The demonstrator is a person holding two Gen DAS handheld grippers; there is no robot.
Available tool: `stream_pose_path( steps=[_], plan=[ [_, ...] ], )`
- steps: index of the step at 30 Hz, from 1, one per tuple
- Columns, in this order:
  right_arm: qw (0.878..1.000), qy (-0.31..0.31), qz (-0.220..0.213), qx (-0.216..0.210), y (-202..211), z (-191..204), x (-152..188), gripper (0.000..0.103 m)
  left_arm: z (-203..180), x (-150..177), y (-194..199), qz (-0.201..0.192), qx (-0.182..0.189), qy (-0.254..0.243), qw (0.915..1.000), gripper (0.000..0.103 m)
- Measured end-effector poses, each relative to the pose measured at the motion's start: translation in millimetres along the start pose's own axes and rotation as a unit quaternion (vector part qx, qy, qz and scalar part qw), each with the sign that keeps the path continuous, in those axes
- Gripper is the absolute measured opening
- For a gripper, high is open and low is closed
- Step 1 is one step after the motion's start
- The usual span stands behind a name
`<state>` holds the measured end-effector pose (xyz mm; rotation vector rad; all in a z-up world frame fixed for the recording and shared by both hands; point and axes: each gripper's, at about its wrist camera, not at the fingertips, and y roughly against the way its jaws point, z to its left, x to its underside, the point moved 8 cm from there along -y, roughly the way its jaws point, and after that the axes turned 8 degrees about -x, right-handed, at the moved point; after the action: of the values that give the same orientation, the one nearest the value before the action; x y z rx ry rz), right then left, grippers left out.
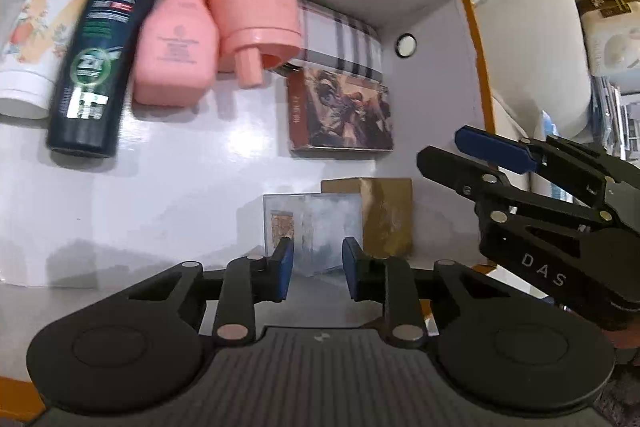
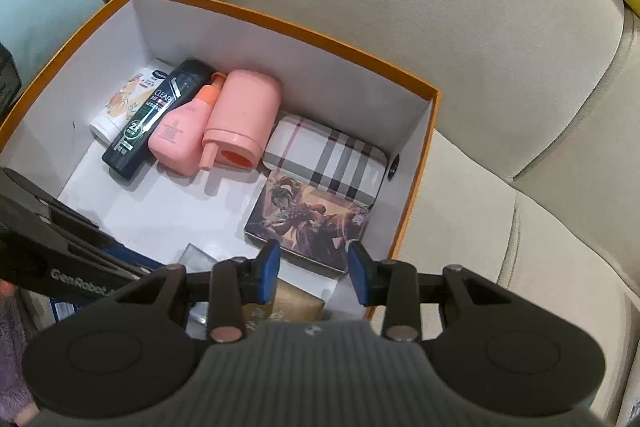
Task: Organize rigid objects
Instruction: 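Lower the cube and gold box into the orange box and open both grippers, then withdraw both grippers and move them to the yellow tape measure and blue tin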
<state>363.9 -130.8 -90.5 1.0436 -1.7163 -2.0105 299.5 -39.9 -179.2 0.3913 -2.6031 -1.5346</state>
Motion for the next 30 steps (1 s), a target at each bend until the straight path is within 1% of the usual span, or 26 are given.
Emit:
stream_pose_path(
  steps=[3, 6, 8, 11, 15, 19, 22, 26, 30],
  plan=[
    [1.000, -0.002, 0.002, -0.001, 0.1, -0.6, 1.3, 0.039, -4.5, -1.7, -1.5, -0.005, -0.015, -0.015, 0.9998, 0.029],
    [1.000, -0.001, 0.003, -0.002, 0.4, -0.1, 3.4, 0.039, -4.3, -2.2, -0.3, -0.006, -0.013, -0.019, 0.9997, 0.029],
    [1.000, 0.000, 0.004, -0.004, 0.8, 0.3, 4.7, 0.039, -4.0, -2.3, 3.2, -0.013, -0.018, -0.026, 0.9994, 0.029],
    [1.000, -0.001, 0.002, -0.005, 4.1, 0.9, 6.1, 0.039, -7.1, -3.2, 13.6, -0.035, -0.037, -0.049, 0.9975, 0.029],
    [1.000, -0.008, -0.004, -0.010, 12.6, 3.6, 8.7, 0.039, -11.4, -1.2, 34.4, -0.063, -0.048, -0.073, 0.9942, 0.029],
    [1.000, -0.017, -0.016, -0.021, 26.0, 11.4, 14.0, 0.040, -14.0, 6.2, 60.7, -0.103, -0.069, -0.105, 0.9867, 0.029],
    [0.999, -0.017, -0.034, -0.024, 39.0, 21.9, 20.1, 0.042, -17.1, 16.0, 81.7, -0.134, -0.073, -0.127, 0.9801, 0.029],
    [0.996, -0.019, -0.072, -0.040, 56.7, 40.7, 28.1, 0.042, -16.5, 35.2, 110.7, -0.168, -0.066, -0.148, 0.9725, 0.029],
    [0.990, -0.032, -0.120, -0.071, 72.8, 66.8, 40.8, 0.042, -8.5, 55.5, 134.2, -0.194, -0.069, -0.160, 0.9654, 0.029]
  ],
)
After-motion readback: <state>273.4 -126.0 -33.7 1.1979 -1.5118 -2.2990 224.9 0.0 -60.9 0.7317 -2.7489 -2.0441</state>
